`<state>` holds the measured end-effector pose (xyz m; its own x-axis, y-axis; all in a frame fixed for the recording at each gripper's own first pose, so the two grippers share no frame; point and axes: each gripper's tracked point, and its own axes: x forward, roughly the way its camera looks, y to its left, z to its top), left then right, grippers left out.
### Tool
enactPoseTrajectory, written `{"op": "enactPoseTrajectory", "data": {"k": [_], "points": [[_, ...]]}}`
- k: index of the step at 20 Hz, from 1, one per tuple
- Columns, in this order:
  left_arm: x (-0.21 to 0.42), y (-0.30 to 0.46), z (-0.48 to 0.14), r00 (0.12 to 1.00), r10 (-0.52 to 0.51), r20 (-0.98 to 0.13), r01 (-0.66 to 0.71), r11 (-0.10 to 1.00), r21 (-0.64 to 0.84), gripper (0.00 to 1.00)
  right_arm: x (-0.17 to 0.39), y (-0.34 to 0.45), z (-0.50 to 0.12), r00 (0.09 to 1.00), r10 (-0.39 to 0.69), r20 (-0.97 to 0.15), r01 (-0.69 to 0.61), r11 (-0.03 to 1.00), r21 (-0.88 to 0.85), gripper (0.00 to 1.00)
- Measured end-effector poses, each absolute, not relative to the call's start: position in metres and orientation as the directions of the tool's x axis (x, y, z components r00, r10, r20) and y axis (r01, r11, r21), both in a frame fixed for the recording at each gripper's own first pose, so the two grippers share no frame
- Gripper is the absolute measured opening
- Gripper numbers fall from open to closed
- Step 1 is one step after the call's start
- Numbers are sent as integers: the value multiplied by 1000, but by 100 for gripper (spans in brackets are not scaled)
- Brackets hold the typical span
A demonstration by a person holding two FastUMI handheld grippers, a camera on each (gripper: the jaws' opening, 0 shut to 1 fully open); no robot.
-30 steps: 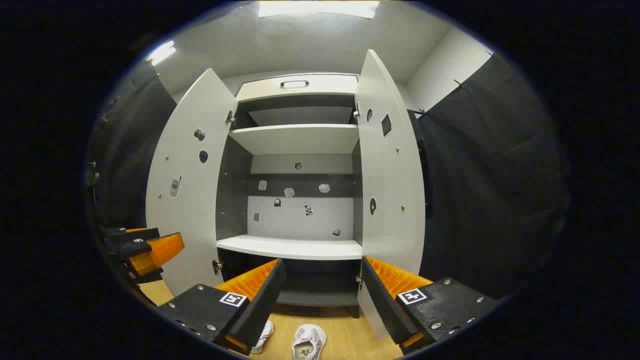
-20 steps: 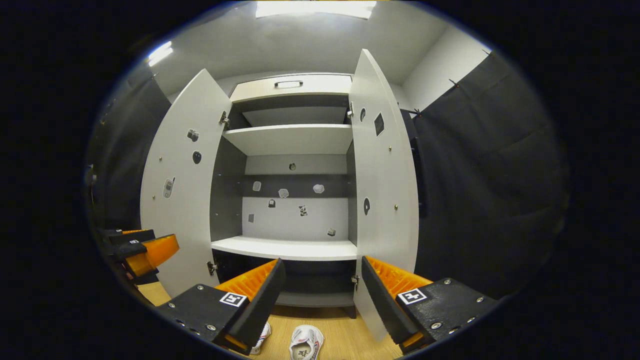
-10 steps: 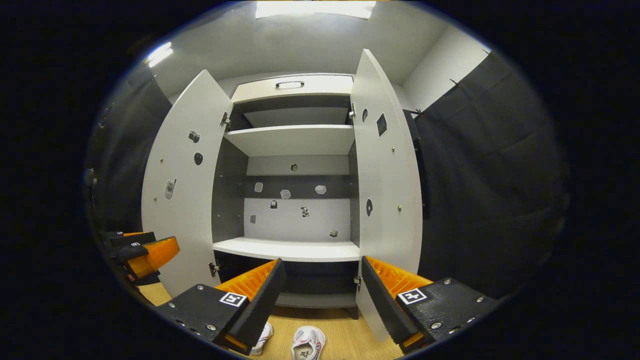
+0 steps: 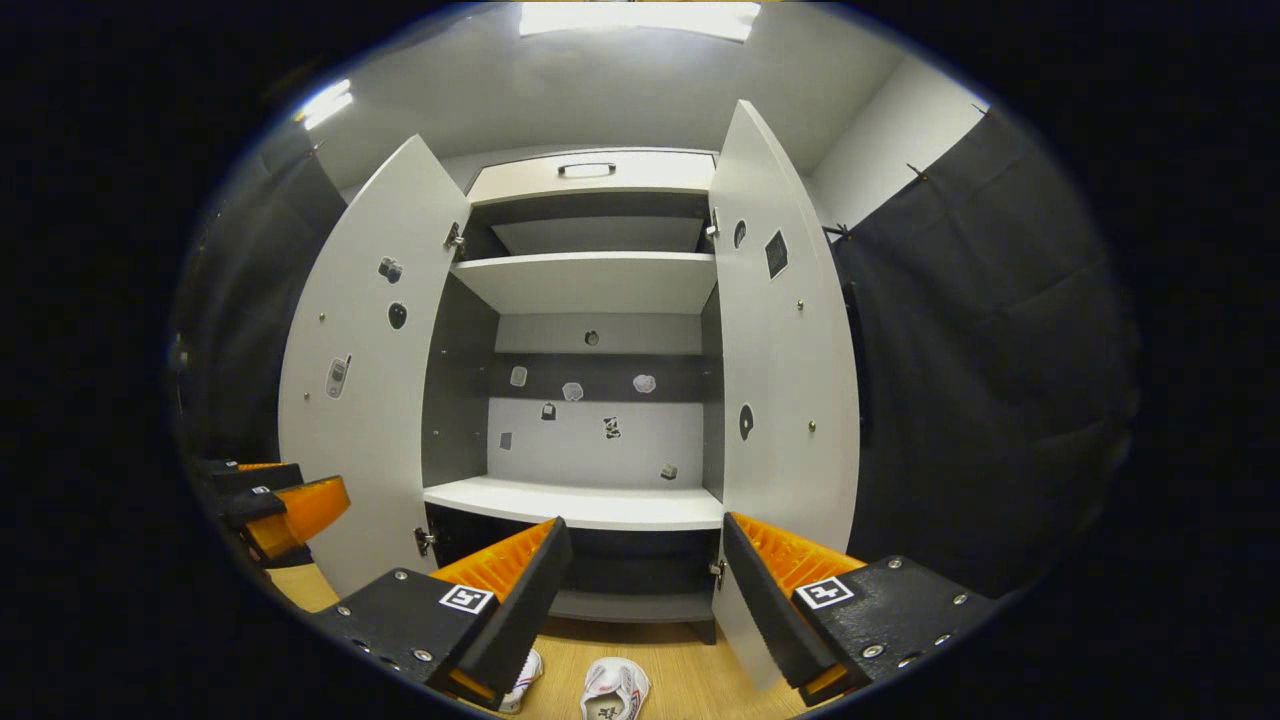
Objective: Grab one shoe with the right hand and put it into the shoe cabinet, grab the other shoe with the left hand and put it into the shoe cabinet; then close the right door with the right hand and the left door with the left hand.
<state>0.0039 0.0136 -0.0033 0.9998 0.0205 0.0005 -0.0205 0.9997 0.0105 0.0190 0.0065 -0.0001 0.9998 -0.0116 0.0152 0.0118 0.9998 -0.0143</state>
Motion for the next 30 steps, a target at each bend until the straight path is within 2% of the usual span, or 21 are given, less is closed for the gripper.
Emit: {"op": "enactPoseTrajectory", "data": {"k": [5,9,19,21,22,23,30], "points": [[1,17,-2,1000,27,0,-27,1000,13,96,35,8,-44,997,-16,-75,14,999,-37,94],[0,19,-1,1000,31,4,-31,999,13,96,47,13,-113,977,-15,-210,3,998,-56,94],[-5,28,-3,999,54,2,-54,998,8,96,30,3,-297,836,-53,-547,-31,989,-143,95],[-4,30,-3,998,58,2,-58,998,9,96,25,-2,-321,803,-65,-593,-45,985,-168,95],[-4,30,-3,998,59,1,-59,998,6,96,23,-5,-331,788,-73,-612,-44,984,-173,92],[-5,30,-4,998,59,0,-59,998,4,96,20,-5,-339,777,-69,-626,-44,986,-163,95],[-5,31,-5,998,66,-2,-66,998,6,96,15,-2,-380,700,-59,-711,-73,986,-153,94]]}}
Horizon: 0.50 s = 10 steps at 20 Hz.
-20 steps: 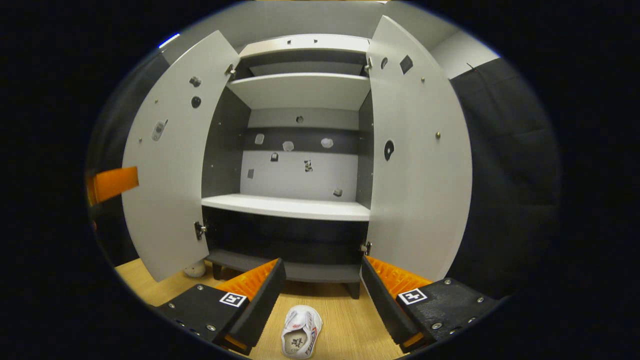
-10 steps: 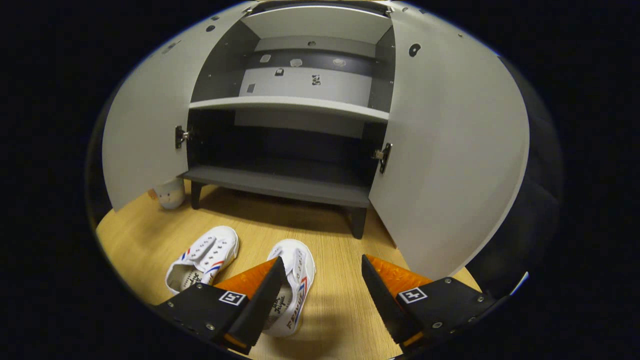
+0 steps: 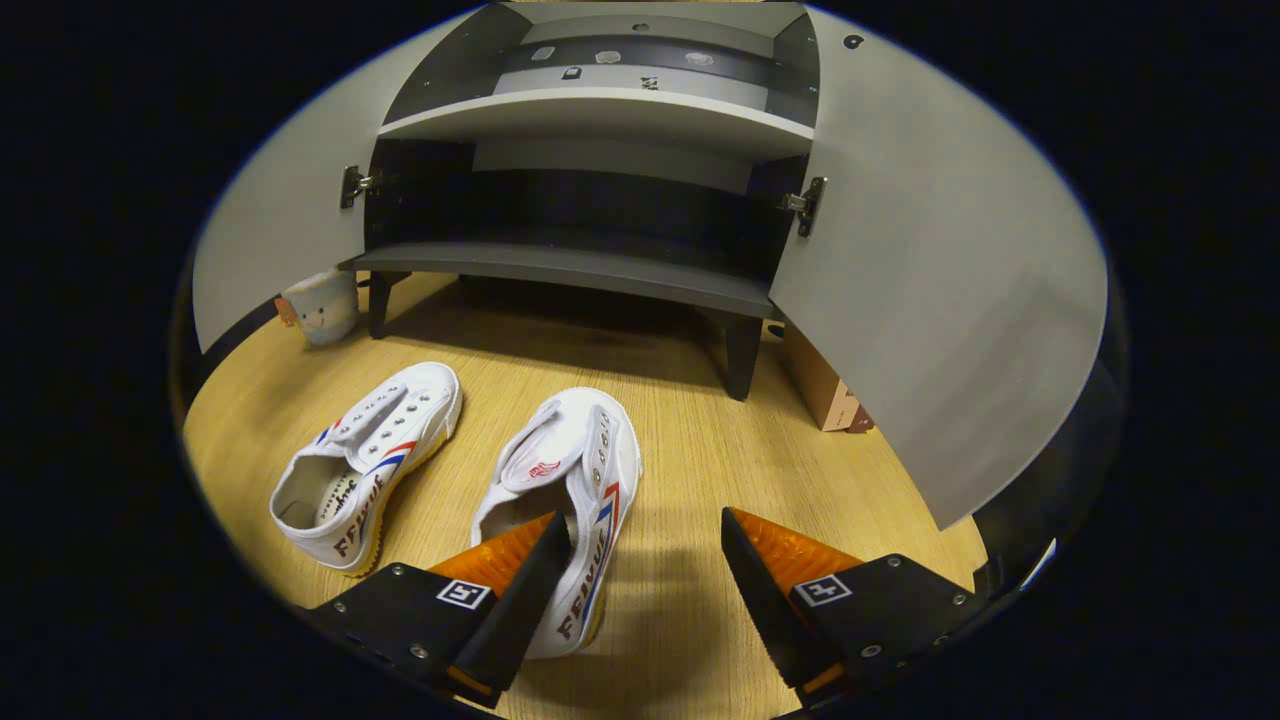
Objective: Grab one shoe with the right hand and put it into the shoe cabinet, grab the other shoe with the left hand and put it into the shoe cabinet; then close the right door with the right hand and the left door with the left hand.
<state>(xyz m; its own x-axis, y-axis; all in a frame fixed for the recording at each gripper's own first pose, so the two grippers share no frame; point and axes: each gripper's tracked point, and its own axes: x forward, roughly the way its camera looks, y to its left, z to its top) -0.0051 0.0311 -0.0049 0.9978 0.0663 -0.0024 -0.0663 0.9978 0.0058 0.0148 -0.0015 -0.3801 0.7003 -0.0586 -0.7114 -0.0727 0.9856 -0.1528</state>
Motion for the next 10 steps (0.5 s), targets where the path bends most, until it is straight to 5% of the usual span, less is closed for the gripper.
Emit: {"op": "enactPoseTrajectory", "data": {"k": [7,10], "points": [[-7,32,-5,997,75,-5,-75,997,14,96,55,-1,-413,676,-23,-736,-48,996,-75,84],[-8,34,-6,996,84,-7,-84,996,15,96,61,6,-419,686,0,-727,-79,994,-75,69]]}}
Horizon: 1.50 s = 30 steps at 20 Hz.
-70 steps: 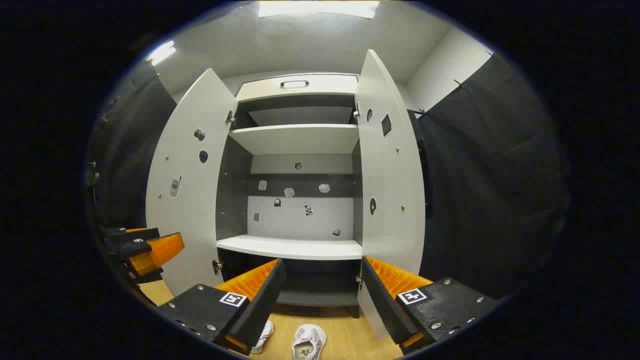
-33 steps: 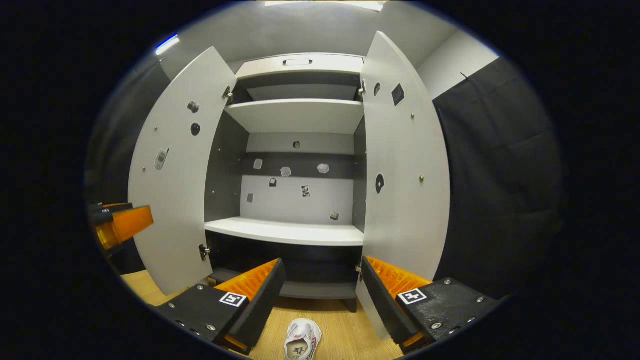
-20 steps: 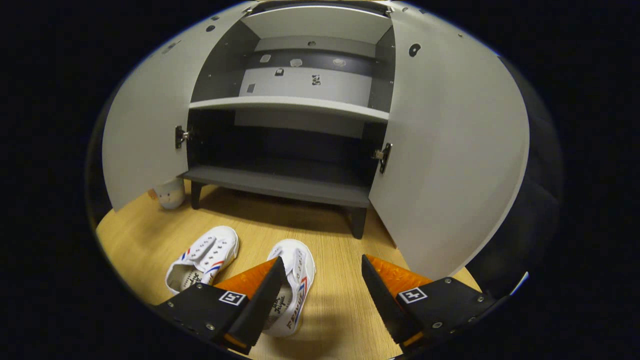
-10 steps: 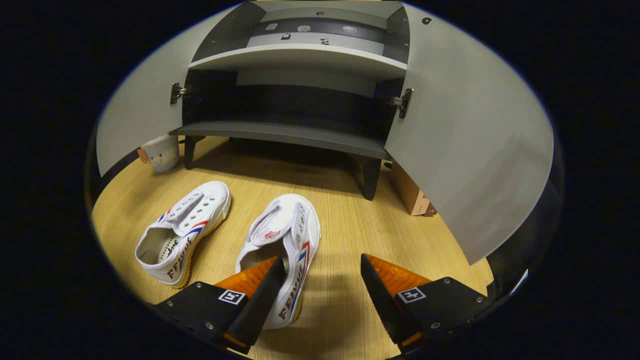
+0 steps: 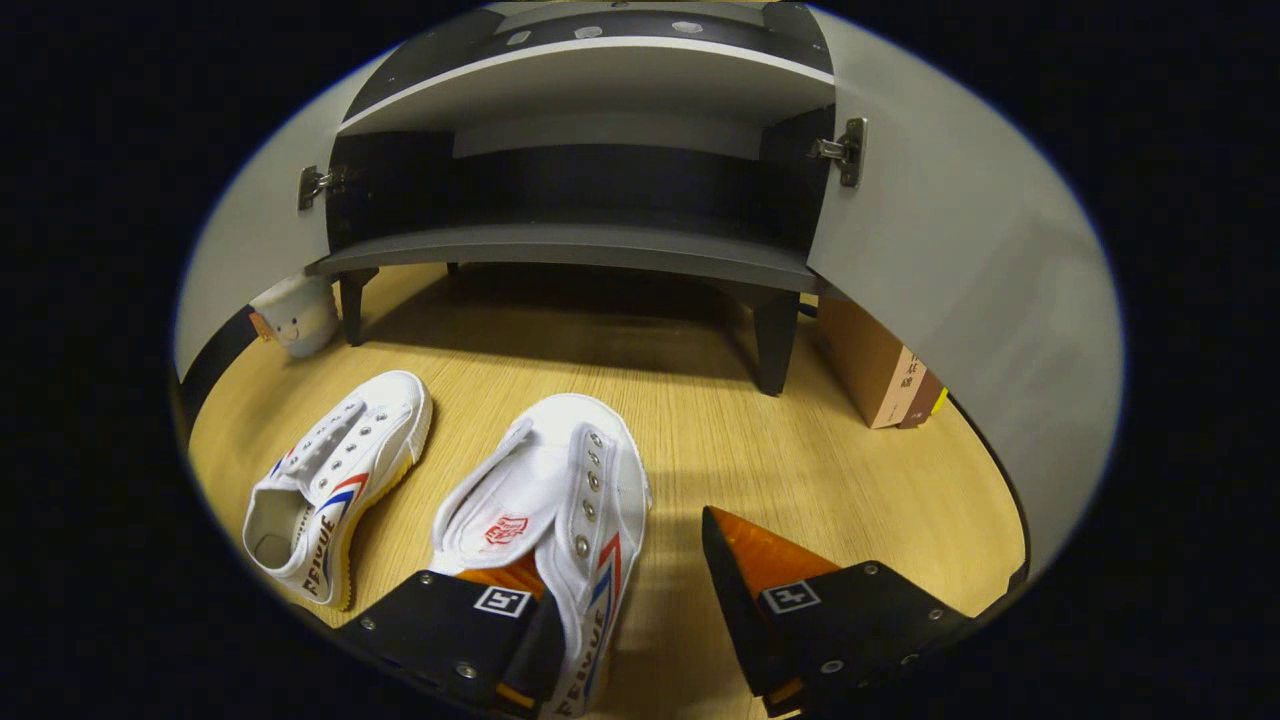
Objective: Grab one shoe with the right hand and put it into the shoe cabinet, grab the other shoe with the left hand and put it into the shoe cabinet; then close the right door with the right hand and the left door with the left hand.
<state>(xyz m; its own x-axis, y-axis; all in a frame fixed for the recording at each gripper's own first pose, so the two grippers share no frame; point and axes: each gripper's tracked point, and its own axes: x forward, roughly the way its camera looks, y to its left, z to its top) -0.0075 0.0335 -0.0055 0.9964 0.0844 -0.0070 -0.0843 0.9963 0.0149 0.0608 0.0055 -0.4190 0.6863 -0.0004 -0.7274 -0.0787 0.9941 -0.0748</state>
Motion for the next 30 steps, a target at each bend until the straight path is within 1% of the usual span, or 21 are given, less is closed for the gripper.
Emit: {"op": "enactPoseTrajectory", "data": {"k": [3,4,5,6,7,9,13,17,20,23,28,29,30], "points": [[-8,36,-7,996,92,-11,-91,996,22,96,61,4,-418,703,-29,-711,-84,989,-124,46],[-8,36,-8,996,94,-14,-93,995,24,97,61,5,-419,704,-44,-709,-78,987,-138,30],[-9,37,-7,995,96,-14,-96,995,24,96,61,6,-420,704,-58,-707,-71,986,-151,17],[-8,37,-8,995,96,-14,-96,995,22,96,61,5,-420,705,-69,-706,-68,984,-164,8],[-9,38,-8,995,97,-14,-97,995,20,96,61,5,-419,707,-74,-704,-68,983,-172,5],[-10,38,-9,995,97,-19,-97,995,14,96,60,5,-418,702,-72,-709,-75,982,-173,2],[-12,38,-10,995,92,-21,-92,996,7,96,54,1,-412,697,-73,-714,-48,988,-148,2],[-10,41,-10,996,90,-18,-90,996,2,96,50,-4,-375,754,-79,-652,-23,989,-145,2],[-6,38,-15,997,76,-27,-76,997,-14,96,45,-2,-331,799,-65,-598,6,995,-100,2],[-4,35,-18,998,59,-30,-60,998,-32,96,46,-6,-269,859,-86,-504,35,993,-110,2],[1,27,-20,999,30,-23,-31,999,-43,96,70,3,-150,938,-62,-341,53,998,-36,2],[1,26,-20,999,24,-24,-25,999,-45,94,79,5,-128,949,-51,-312,48,999,-19,2],[1,25,-20,1000,22,-22,-23,999,-43,96,90,8,-108,958,-42,-284,42,999,-9,2]]}}
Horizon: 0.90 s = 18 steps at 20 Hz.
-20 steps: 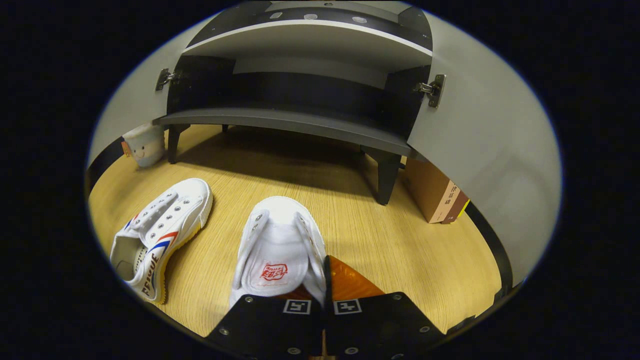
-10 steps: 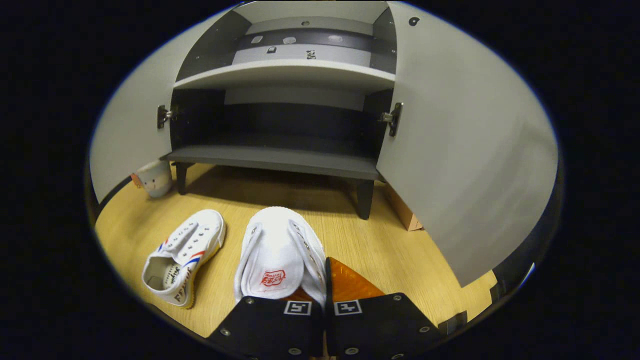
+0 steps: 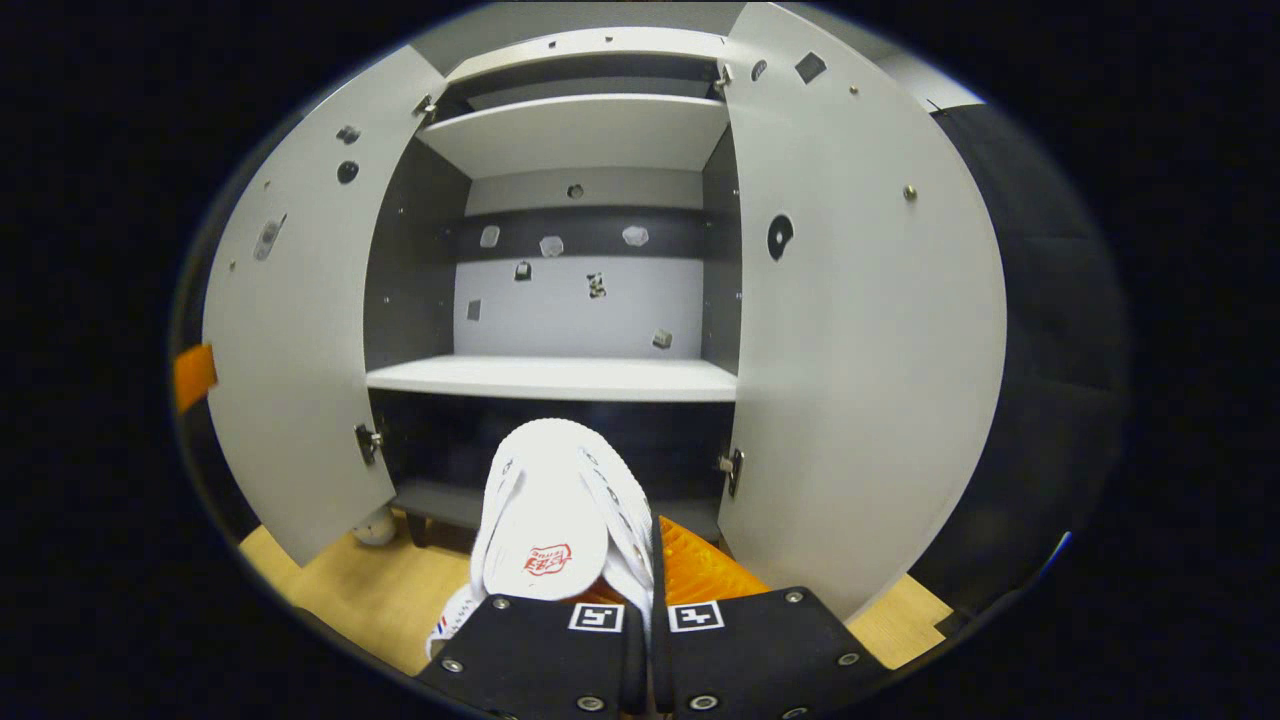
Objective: Grab one shoe with the right hand and put it into the shoe cabinet, grab the other shoe with the left hand and put it into the shoe cabinet; then close the right door with the right hand and the left door with the left hand.
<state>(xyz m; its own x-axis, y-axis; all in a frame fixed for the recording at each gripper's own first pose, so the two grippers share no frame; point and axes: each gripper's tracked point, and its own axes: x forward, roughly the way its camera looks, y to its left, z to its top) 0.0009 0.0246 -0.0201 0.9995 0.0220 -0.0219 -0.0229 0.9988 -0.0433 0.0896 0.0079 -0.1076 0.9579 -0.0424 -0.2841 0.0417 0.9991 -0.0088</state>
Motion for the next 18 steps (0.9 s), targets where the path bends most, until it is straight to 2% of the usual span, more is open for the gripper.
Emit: {"op": "enactPoseTrajectory", "data": {"k": [4,6,8,14,18], "points": [[3,24,-21,1000,18,-16,-19,999,-40,96,135,13,-43,979,-33,-204,33,999,-3,2],[3,24,-22,1000,15,-19,-16,999,-41,99,167,20,-24,982,-24,-187,26,1000,4,2],[4,24,-24,1000,16,-25,-17,999,-41,96,201,23,-14,981,-31,-194,33,999,7,2],[6,25,-27,999,16,-29,-17,999,-45,96,309,14,-31,952,-94,-290,108,994,31,2],[7,24,-27,999,19,-29,-20,999,-42,96,357,4,-62,920,-144,-366,184,980,77,2]]}}
